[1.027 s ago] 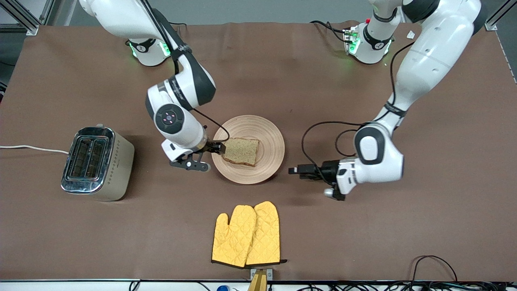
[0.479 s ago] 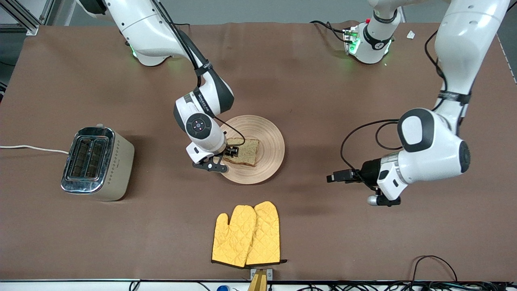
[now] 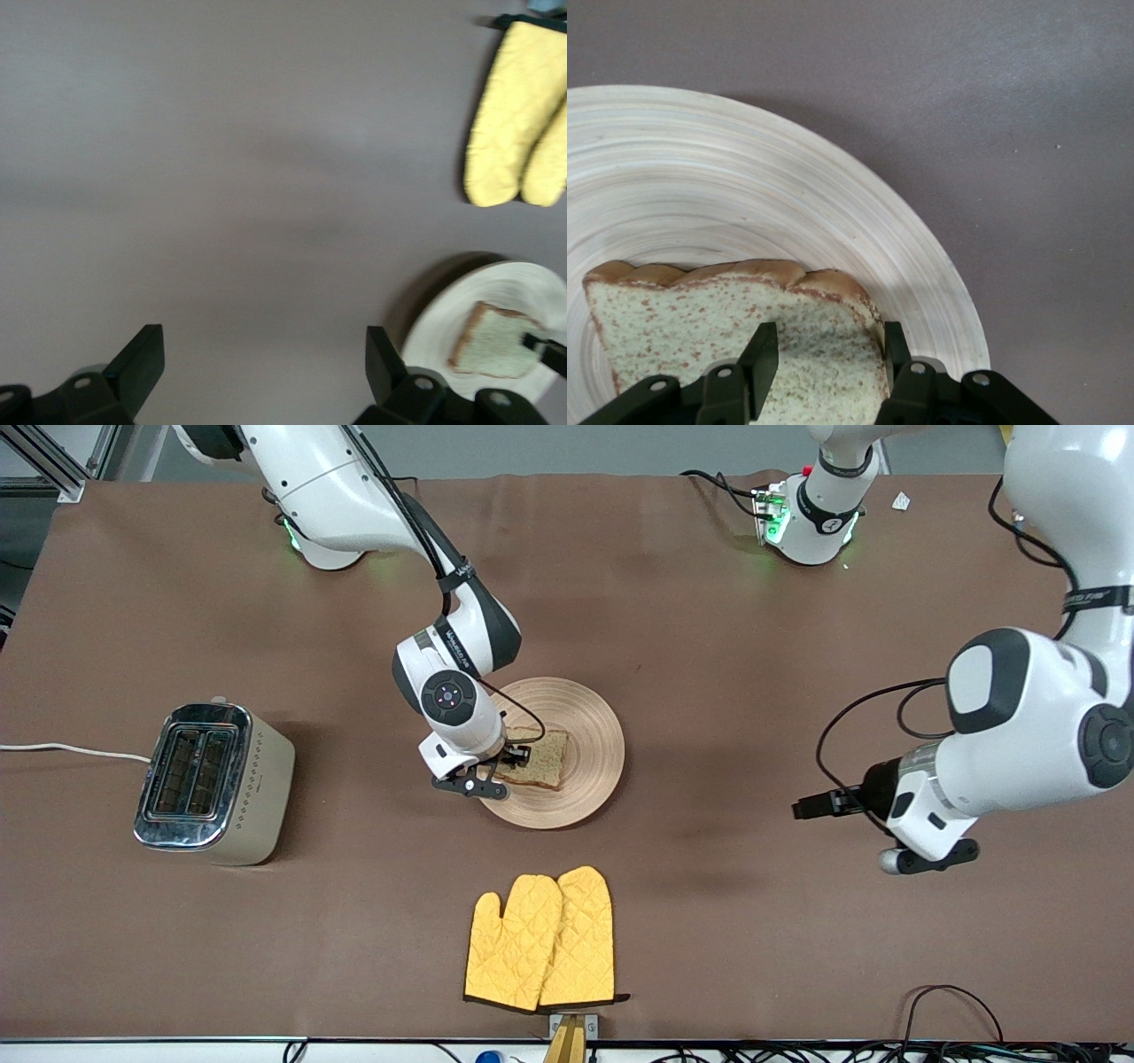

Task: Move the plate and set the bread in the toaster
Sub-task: 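Grasp the bread crust with the right gripper while the left gripper withdraws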

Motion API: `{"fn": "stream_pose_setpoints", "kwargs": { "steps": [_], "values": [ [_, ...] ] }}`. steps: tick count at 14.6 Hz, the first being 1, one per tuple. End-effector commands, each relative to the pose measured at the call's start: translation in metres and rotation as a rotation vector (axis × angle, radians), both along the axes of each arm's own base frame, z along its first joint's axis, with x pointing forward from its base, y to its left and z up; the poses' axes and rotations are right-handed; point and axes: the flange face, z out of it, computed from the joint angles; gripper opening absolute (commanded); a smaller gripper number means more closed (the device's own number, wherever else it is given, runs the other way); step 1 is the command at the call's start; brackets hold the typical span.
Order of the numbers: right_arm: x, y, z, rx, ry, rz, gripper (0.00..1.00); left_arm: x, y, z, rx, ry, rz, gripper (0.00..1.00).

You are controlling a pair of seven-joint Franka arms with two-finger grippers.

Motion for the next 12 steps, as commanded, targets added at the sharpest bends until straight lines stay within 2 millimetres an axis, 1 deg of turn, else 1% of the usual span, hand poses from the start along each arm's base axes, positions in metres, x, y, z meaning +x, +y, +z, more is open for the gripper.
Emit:
{"fn": "stream_pose_setpoints", "kwargs": {
  "steps": [1,2,3,4,5,6,7,9,10,11,12],
  "values": [
    [-0.001,-0.003,-0.001,-0.001,-0.004,-0.016,0.57,-0.019,0.010,0.045,0.155,-0.028,-0.020,1.00],
    [-0.002,-0.004,-0.005,-0.005,0.000,-0.015,0.57,-0.025,0.022,0.070,0.214,-0.062,-0.019,1.00],
    [-0.002,-0.003,-0.007,-0.006,0.000,-0.014,0.57,-0.030,0.038,0.086,0.251,-0.079,-0.003,1.00],
    [-0.003,-0.003,-0.011,-0.010,0.003,-0.013,0.57,-0.038,0.045,0.097,0.270,-0.061,0.004,1.00],
    [-0.002,-0.004,-0.012,-0.009,0.001,-0.015,0.55,-0.045,0.049,0.111,0.283,-0.057,0.007,1.00],
    [-0.002,-0.004,-0.011,-0.009,0.001,-0.016,0.46,-0.053,0.054,0.126,0.295,-0.064,0.018,1.00],
    [-0.001,-0.006,-0.012,-0.012,0.007,-0.019,0.33,-0.059,0.060,0.137,0.304,-0.064,0.030,1.00],
    [0.000,-0.009,-0.010,-0.014,0.013,-0.027,0.06,-0.076,0.059,0.162,0.322,-0.069,0.037,1.00],
    [0.000,-0.009,-0.010,-0.014,0.013,-0.027,0.00,-0.085,0.070,0.177,0.343,-0.086,0.061,1.00],
    [0.000,-0.008,-0.009,-0.017,0.020,-0.024,0.00,-0.091,0.071,0.184,0.345,-0.087,0.067,1.00],
    [0.000,-0.008,-0.006,-0.021,0.030,-0.018,0.00,-0.097,0.078,0.190,0.347,-0.079,0.059,1.00]
  ]
}}
